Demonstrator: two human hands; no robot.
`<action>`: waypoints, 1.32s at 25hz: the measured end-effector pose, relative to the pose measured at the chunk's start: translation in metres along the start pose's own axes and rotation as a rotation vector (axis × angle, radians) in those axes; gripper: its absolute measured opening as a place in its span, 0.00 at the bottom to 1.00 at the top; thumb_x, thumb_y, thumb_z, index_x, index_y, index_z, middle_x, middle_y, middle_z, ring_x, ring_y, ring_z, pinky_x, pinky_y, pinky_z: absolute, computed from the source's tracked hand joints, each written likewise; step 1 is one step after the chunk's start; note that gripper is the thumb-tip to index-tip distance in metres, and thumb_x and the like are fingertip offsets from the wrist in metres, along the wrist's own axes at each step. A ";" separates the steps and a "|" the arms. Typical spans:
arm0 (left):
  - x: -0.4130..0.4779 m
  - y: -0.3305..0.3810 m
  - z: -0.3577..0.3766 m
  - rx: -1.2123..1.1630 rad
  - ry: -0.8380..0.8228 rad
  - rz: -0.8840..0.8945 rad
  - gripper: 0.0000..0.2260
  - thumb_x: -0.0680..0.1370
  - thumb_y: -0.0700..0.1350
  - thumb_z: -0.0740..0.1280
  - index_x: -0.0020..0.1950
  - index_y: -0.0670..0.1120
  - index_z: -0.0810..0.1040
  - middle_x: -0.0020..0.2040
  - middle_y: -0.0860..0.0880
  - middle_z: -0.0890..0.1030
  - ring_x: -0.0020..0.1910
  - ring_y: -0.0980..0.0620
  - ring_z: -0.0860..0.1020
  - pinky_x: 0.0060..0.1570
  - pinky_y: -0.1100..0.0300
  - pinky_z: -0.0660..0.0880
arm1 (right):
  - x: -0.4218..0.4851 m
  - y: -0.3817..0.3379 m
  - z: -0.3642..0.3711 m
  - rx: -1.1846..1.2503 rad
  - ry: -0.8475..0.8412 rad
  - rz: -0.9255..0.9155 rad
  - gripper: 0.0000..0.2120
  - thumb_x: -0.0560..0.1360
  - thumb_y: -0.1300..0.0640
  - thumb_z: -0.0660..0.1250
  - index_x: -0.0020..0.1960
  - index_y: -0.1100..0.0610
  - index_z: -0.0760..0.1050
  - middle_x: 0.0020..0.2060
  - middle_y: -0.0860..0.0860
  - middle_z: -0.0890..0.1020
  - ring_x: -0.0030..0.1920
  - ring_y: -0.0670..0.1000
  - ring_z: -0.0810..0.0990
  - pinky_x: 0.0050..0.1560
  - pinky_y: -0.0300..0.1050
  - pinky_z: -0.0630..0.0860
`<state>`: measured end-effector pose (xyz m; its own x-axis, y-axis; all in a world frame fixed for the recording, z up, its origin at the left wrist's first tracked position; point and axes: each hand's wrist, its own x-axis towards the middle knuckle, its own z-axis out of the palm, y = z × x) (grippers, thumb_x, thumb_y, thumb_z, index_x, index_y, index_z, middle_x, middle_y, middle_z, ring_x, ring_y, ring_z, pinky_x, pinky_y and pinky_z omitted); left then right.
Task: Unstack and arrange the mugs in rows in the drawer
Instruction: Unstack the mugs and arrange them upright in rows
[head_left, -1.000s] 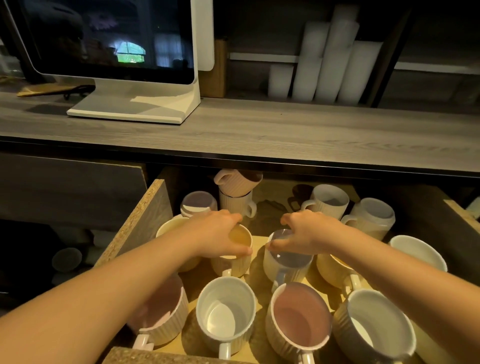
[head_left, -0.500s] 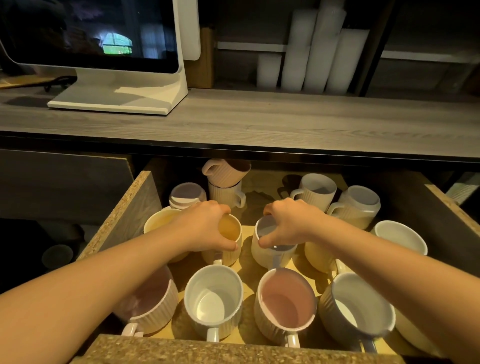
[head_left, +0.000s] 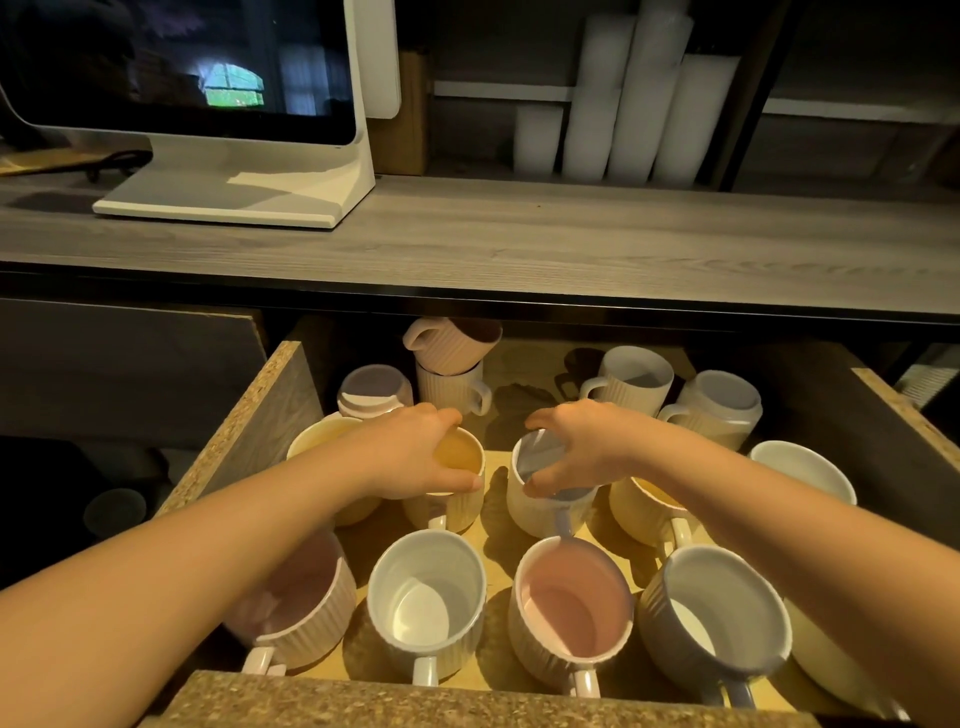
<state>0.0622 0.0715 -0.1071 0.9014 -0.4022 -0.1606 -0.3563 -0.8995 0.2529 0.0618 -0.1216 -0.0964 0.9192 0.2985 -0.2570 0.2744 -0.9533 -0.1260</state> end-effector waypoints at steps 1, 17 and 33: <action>0.000 -0.001 -0.001 -0.023 0.013 -0.006 0.32 0.74 0.61 0.64 0.74 0.51 0.59 0.71 0.49 0.67 0.66 0.49 0.70 0.60 0.57 0.72 | 0.001 0.001 -0.001 0.029 0.007 0.015 0.34 0.71 0.39 0.65 0.73 0.51 0.62 0.67 0.51 0.72 0.63 0.54 0.74 0.53 0.43 0.75; -0.027 0.009 0.012 0.041 0.131 -0.046 0.28 0.76 0.60 0.61 0.72 0.51 0.62 0.72 0.49 0.66 0.69 0.50 0.65 0.64 0.55 0.69 | -0.016 -0.007 0.020 0.053 0.106 0.064 0.28 0.74 0.41 0.63 0.70 0.49 0.63 0.64 0.52 0.73 0.60 0.53 0.74 0.53 0.47 0.75; 0.032 -0.017 -0.016 -0.267 0.309 -0.316 0.31 0.77 0.51 0.66 0.74 0.43 0.56 0.73 0.41 0.63 0.71 0.42 0.63 0.68 0.47 0.66 | 0.047 -0.030 -0.022 0.604 0.138 0.229 0.37 0.73 0.43 0.67 0.73 0.61 0.58 0.72 0.58 0.66 0.70 0.58 0.67 0.64 0.49 0.69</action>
<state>0.1013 0.0766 -0.1012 0.9999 -0.0121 0.0107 -0.0158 -0.8777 0.4789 0.1026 -0.0803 -0.0839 0.9743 0.0446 -0.2206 -0.1018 -0.7870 -0.6085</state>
